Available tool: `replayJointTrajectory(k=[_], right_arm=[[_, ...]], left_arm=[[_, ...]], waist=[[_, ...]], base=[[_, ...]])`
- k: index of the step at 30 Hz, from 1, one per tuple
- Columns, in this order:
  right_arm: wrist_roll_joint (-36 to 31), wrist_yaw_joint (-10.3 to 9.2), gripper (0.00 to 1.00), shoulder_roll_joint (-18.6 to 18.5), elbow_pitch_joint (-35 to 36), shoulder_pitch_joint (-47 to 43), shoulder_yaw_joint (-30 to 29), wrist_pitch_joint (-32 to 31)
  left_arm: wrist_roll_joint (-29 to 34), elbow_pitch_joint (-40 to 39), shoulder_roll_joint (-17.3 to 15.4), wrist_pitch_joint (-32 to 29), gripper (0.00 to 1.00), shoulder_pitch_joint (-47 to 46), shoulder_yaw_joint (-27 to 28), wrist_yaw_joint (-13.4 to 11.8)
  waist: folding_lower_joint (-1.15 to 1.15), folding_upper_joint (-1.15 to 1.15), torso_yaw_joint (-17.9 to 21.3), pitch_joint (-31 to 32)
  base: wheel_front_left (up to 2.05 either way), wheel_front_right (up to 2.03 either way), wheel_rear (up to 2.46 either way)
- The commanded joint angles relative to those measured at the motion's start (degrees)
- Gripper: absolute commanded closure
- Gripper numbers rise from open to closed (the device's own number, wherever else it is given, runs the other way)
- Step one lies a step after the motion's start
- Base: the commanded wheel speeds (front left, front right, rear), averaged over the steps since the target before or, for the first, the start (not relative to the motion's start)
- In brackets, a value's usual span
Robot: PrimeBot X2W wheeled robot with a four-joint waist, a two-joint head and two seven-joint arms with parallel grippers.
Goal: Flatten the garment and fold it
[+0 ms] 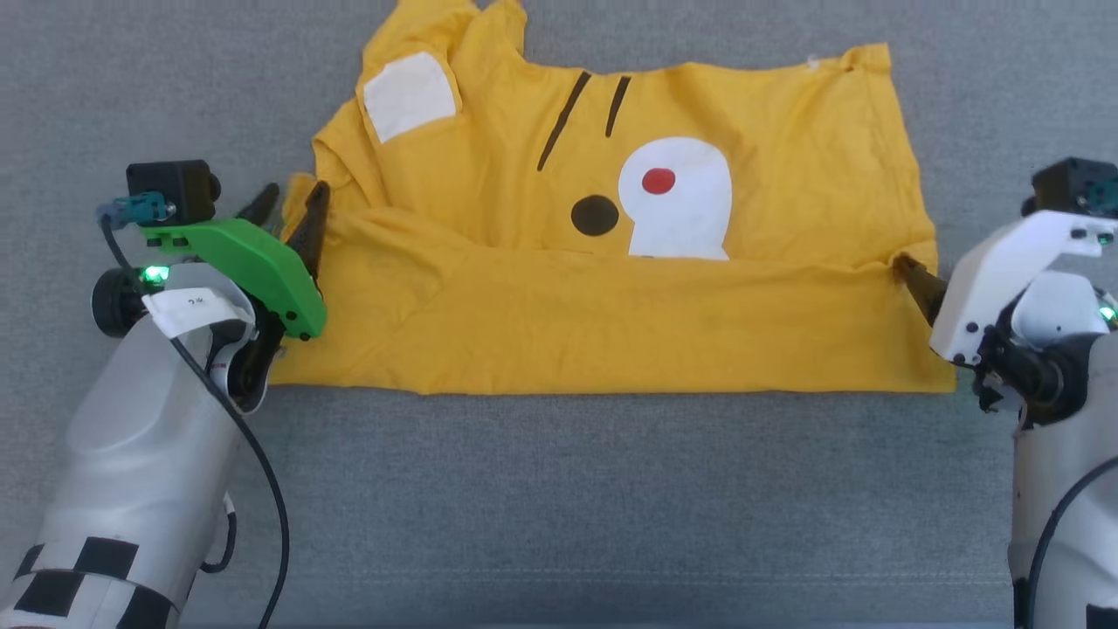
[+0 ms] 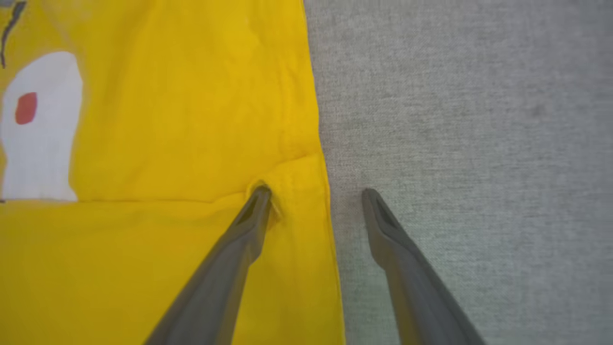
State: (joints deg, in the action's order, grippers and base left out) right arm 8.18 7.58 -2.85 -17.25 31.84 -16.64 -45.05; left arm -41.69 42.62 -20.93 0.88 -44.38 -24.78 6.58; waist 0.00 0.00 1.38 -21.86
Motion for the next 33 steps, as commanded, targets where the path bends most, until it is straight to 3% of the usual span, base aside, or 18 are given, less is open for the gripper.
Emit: replayJointTrajectory(k=[1,6,9,16,23,33], right_arm=[[0.8,-0.09,0.0,0.0,0.3,-1.5,-0.5,1.2],[3.8,-0.09,0.0,0.0,3.8,-6.1,-2.5,4.5],[5.1,-0.09,0.0,0.0,6.0,-9.6,-3.7,5.2],[7.7,-0.09,0.0,0.0,9.5,-16.0,-5.4,4.4],[9.0,-0.09,0.0,0.0,11.3,-16.8,-5.0,4.1],[9.0,-0.09,0.0,0.0,12.2,-16.9,-4.1,4.2]], left_arm=[[0.3,0.4,-0.1,1.6,0.0,-1.3,0.0,0.3],[0.9,0.5,0.0,7.3,0.0,1.4,0.6,-1.3],[0.2,-0.3,0.0,7.4,0.0,5.4,0.8,-2.3],[-5.3,-3.3,-0.1,-6.7,0.0,14.4,0.8,-6.4],[-4.2,-8.9,-3.2,-19.7,0.0,16.4,-2.8,-10.9],[-4.2,-8.1,-5.0,-26.3,0.0,16.0,-4.9,-11.2]], waist=[[0.0,0.0,-1.0,4.6],[0.0,0.0,-2.2,10.5],[0.0,0.0,-2.8,12.8],[0.0,0.0,-3.3,14.8],[0.0,0.0,-2.1,12.7],[0.0,0.0,0.7,9.4]], base=[[0.0,0.0,0.0],[0.0,0.0,0.0],[0.0,0.0,0.0],[0.0,0.0,0.0],[0.0,0.0,0.0],[0.0,0.0,0.0]])
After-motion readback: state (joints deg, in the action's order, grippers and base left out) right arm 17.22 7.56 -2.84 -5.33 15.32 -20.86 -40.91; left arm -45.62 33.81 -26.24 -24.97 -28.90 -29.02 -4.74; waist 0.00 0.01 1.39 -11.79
